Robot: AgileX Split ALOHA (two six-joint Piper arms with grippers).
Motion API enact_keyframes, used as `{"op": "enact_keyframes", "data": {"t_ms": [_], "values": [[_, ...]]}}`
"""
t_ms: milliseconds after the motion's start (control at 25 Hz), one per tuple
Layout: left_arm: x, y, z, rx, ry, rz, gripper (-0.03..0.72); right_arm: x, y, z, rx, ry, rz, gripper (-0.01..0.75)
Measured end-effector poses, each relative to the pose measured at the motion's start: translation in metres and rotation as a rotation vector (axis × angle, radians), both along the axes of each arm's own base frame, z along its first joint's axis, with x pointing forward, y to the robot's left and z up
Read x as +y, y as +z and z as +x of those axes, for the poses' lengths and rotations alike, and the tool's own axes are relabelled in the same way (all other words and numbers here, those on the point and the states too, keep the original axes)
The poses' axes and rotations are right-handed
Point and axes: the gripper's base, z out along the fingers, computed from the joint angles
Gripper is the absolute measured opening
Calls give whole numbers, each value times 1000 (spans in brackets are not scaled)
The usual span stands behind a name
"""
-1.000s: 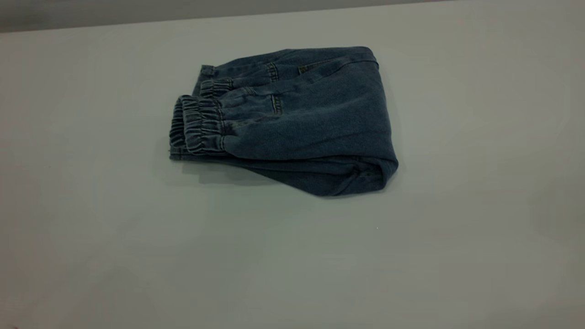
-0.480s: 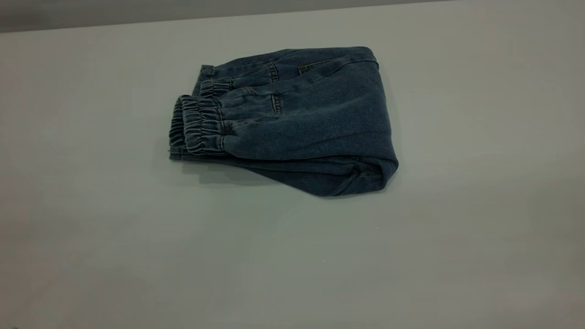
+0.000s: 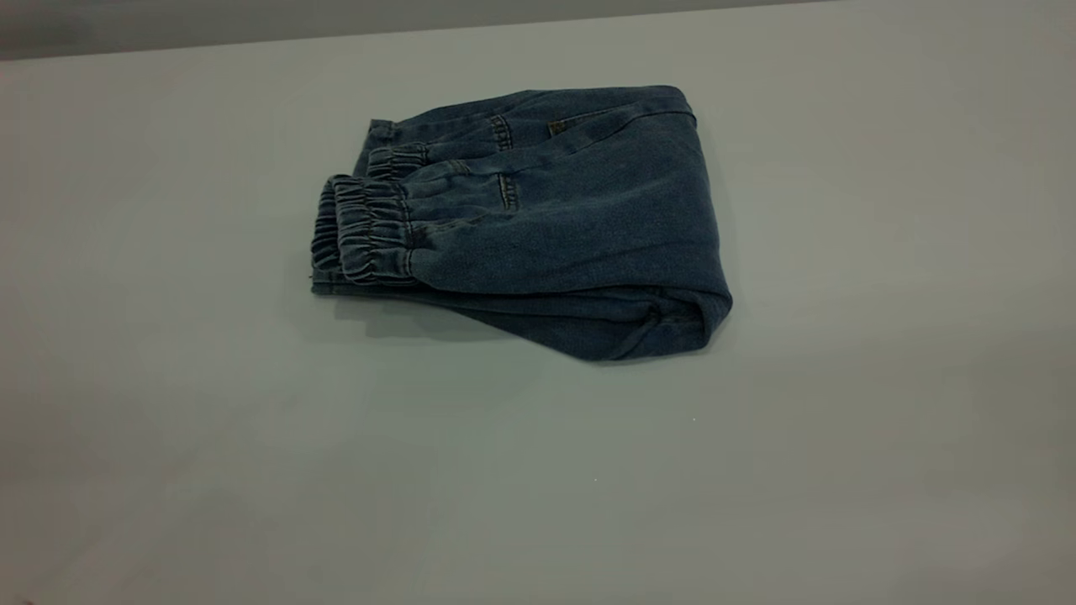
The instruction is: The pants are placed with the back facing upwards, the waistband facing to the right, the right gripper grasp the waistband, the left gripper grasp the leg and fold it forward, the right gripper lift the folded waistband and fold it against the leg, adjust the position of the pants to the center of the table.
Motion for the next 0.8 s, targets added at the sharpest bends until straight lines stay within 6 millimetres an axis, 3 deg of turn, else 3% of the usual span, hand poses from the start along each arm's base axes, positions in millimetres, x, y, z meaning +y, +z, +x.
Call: {"op": "enact_keyframes", "data": {"t_ms": [280, 800], "values": [[-9, -4, 2, -10, -59, -67, 518, -6, -1, 3, 10, -101, 31, 583], [-14, -5, 1, -21, -127, -68, 518, -6, 0, 3, 11, -99, 34, 583]]}}
